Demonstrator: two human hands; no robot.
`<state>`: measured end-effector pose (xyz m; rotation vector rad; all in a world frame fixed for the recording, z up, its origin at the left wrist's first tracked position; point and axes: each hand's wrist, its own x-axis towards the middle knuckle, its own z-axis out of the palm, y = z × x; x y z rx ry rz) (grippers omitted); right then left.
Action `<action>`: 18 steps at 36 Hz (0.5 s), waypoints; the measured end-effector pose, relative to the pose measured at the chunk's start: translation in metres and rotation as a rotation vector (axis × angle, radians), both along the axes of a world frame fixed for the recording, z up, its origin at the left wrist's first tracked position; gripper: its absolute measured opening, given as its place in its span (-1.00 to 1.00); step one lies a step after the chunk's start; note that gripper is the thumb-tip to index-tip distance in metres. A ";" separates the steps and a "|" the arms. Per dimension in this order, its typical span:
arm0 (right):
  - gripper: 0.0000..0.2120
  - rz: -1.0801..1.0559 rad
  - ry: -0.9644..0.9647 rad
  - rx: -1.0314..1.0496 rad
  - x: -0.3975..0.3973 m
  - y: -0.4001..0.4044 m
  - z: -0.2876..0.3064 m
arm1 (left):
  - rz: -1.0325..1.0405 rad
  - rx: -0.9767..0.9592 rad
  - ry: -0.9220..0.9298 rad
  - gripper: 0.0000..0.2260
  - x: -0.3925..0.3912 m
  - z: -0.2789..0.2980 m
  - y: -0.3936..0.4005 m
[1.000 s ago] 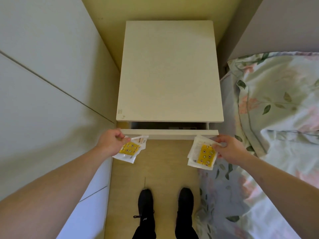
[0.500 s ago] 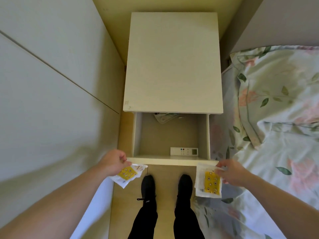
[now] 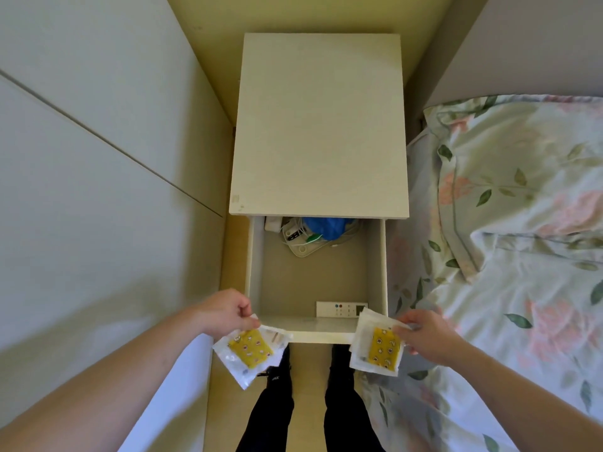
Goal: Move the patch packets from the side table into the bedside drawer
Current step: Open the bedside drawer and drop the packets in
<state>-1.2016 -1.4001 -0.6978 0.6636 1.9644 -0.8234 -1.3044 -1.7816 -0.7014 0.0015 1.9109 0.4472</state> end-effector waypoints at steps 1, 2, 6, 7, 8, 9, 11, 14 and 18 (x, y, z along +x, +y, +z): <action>-0.93 -0.009 0.016 -0.013 -0.006 -0.001 0.004 | 0.011 0.026 0.015 -0.67 -0.005 0.006 0.007; -0.91 -0.023 0.029 -0.025 -0.012 -0.001 0.007 | 0.038 0.051 0.033 -0.68 -0.010 0.010 0.013; -0.90 -0.060 0.112 -0.019 -0.033 -0.001 0.011 | 0.252 0.144 0.128 -0.72 -0.024 0.013 0.038; -0.90 -0.079 0.134 -0.016 -0.038 -0.001 0.011 | 0.293 0.152 0.163 -0.72 -0.026 0.010 0.043; -0.91 -0.102 0.155 -0.011 -0.042 -0.001 0.010 | 0.325 0.144 0.198 -0.71 -0.028 0.005 0.049; -0.91 -0.123 0.168 -0.007 -0.045 0.000 0.008 | 0.346 0.130 0.229 -0.72 -0.029 0.001 0.054; -0.92 -0.149 0.172 -0.005 -0.048 0.002 0.003 | 0.371 0.099 0.270 -0.73 -0.028 -0.010 0.065; -0.92 -0.174 0.164 -0.005 -0.048 0.002 -0.002 | 0.351 0.050 0.312 -0.69 -0.023 -0.023 0.079; -0.91 -0.203 0.138 -0.013 -0.041 -0.002 -0.006 | 0.282 -0.007 0.377 -0.71 -0.013 -0.033 0.088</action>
